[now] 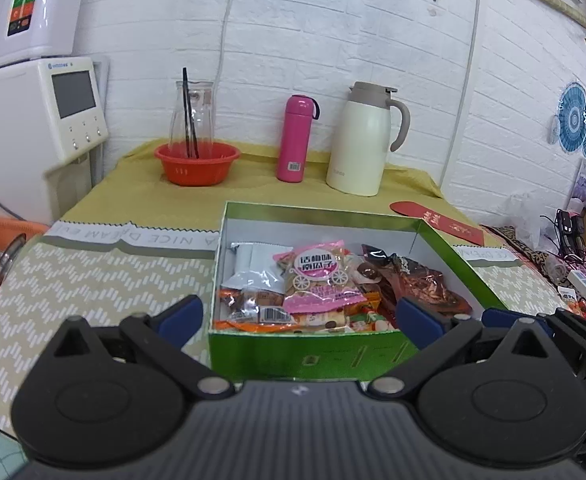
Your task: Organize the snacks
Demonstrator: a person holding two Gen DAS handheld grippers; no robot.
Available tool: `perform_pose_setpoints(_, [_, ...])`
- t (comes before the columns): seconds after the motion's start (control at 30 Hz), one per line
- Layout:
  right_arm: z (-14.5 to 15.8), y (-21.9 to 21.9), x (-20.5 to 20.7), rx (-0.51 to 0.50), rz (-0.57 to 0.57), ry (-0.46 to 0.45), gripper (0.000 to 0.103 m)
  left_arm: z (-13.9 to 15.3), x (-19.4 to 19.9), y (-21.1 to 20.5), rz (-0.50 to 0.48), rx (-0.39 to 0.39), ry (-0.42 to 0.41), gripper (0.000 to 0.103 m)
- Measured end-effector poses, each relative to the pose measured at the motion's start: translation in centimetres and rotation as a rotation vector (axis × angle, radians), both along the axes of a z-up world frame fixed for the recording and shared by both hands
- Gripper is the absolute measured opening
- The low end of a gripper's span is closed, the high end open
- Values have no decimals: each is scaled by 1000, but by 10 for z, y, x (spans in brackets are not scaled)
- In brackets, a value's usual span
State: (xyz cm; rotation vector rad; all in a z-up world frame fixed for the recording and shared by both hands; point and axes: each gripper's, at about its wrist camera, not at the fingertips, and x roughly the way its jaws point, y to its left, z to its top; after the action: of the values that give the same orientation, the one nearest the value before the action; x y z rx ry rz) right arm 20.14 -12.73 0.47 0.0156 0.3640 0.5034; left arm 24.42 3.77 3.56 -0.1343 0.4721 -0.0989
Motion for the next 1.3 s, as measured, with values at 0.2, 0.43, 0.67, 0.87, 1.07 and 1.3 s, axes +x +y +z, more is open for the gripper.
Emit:
perform_pose_setpoints(0.2, [-14, 3, -17, -10, 68, 112, 103, -16, -36, 18, -3, -16, 35, 103])
perform_pose_setpoints(0.43, [-34, 19, -34, -121, 152, 112, 103, -57, -60, 52, -1, -86, 186, 103])
perform_pose_setpoints(0.67, [-33, 43, -28, -183, 210, 82, 103, -66, -76, 98, 69, -180, 194, 102])
perform_pose_setpoints(0.87, [-35, 75, -11, -224, 234, 66, 103, -61, -83, 107, 56, -178, 156, 102])
perform_pose_setpoints(1.07, [-39, 96, 12, -254, 228, 65, 103, -66, -89, 108, 21, -173, 160, 102])
perform_pose_setpoints(1.3, [-43, 94, -15, -192, 391, 183, 103, -63, -92, 112, 9, -160, 125, 102])
